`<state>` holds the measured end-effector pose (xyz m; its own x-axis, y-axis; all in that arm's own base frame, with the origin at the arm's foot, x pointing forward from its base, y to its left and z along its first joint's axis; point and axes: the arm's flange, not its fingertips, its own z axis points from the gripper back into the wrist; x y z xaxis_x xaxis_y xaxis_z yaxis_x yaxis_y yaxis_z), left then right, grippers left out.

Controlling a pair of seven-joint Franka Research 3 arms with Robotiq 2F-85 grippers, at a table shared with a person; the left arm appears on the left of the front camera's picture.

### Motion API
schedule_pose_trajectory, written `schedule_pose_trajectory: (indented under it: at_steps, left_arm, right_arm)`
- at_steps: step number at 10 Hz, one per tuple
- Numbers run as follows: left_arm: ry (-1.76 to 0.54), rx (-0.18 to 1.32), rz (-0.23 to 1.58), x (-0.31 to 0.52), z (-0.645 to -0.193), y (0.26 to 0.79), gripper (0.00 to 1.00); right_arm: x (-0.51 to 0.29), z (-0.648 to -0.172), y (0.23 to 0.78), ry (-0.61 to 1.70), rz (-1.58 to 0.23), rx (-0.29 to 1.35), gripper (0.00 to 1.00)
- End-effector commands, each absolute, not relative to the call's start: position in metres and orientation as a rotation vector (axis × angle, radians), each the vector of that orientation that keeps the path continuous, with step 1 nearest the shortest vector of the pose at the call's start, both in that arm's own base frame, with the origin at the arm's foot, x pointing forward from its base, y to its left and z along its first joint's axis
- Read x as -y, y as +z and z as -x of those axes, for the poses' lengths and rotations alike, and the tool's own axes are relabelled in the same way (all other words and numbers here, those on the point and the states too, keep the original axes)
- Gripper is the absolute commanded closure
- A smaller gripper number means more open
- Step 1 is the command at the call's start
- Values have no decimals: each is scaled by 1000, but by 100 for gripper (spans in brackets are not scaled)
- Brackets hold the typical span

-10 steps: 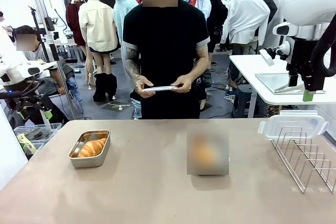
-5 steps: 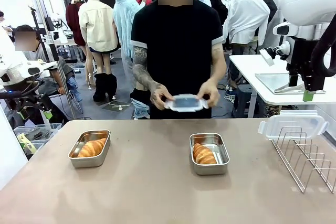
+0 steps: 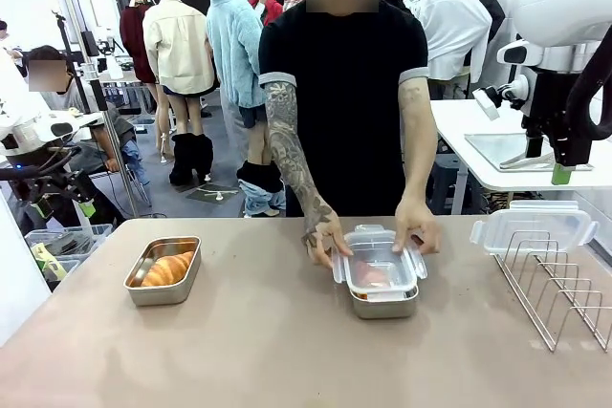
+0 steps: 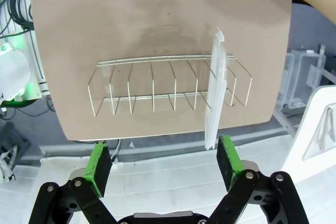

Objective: Place the bread in airtight containers.
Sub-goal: Pick up one Airtight Container lid and hand it to the human.

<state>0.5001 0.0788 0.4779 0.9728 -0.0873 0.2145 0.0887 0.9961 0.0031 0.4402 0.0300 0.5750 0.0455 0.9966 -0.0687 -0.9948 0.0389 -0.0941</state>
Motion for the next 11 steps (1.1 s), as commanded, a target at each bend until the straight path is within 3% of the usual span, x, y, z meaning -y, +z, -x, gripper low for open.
schedule_pose_trajectory:
  at_steps: [1,11]
  left_arm:
    - [-71,225,-19,-79,-500,478,0]
    - [-71,225,-19,-79,-500,478,0]
  right_arm:
    - [-31,-438,574,1517,119,14,0]
    - [-31,-438,574,1517,119,14,0]
